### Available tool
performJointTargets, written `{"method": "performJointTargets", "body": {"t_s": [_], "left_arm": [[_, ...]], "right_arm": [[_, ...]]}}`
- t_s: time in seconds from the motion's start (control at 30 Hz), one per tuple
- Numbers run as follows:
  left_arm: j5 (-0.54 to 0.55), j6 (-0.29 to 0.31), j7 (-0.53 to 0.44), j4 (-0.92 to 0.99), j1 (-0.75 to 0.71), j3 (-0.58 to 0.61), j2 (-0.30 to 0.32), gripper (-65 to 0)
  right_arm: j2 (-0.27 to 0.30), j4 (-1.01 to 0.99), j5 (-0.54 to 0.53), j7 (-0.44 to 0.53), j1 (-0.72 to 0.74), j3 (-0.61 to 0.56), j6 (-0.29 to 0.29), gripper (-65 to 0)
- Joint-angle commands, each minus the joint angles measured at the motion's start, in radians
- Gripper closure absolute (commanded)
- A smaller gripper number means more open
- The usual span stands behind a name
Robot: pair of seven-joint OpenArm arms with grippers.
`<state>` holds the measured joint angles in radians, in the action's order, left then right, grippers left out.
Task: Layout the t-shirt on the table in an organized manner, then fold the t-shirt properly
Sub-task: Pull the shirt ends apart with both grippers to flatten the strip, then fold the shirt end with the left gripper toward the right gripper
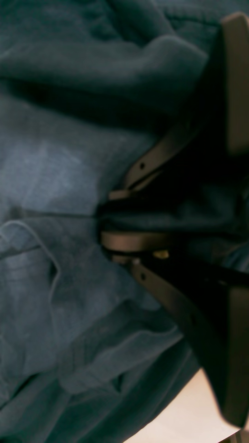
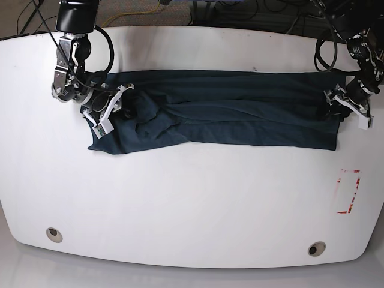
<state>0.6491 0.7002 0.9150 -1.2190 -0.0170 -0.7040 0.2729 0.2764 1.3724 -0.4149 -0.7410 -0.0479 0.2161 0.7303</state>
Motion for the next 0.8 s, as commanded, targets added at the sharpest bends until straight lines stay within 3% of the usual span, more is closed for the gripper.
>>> {"method": "performJointTargets", "body": {"t_s": [0.0,0.23,0.33,0.57,0.77], "left_arm": [[-0.010,-0.002,0.017,-0.006,0.004,0.001,0.001,-42.9],[-0.012,-0.002,0.017,-0.006,0.005,0.001,-0.001,-16.0],[-0.013,-0.002,0.017,-0.012,0.005,0.008,-0.001,-7.8],[-0.013,-0.002,0.013,-0.077,0.004,0.085,0.022,-1.0],[-0.018,-0.002,0.016,-0.204,-0.010,0.120,0.024,0.0]], "right_arm": [[0.008,-0.011,0.096,-0.099,-0.008,-0.001,-0.032,-11.7],[0.007,-0.011,0.096,-0.099,-0.008,-0.001,-0.032,-11.7],[0.007,-0.011,0.095,-0.099,-0.008,-0.001,-0.032,-11.7],[0.001,-0.011,0.095,-0.099,0.001,0.001,-0.032,-11.7],[-0.013,-0.011,0.095,-0.099,0.004,0.006,-0.032,-11.7]]}}
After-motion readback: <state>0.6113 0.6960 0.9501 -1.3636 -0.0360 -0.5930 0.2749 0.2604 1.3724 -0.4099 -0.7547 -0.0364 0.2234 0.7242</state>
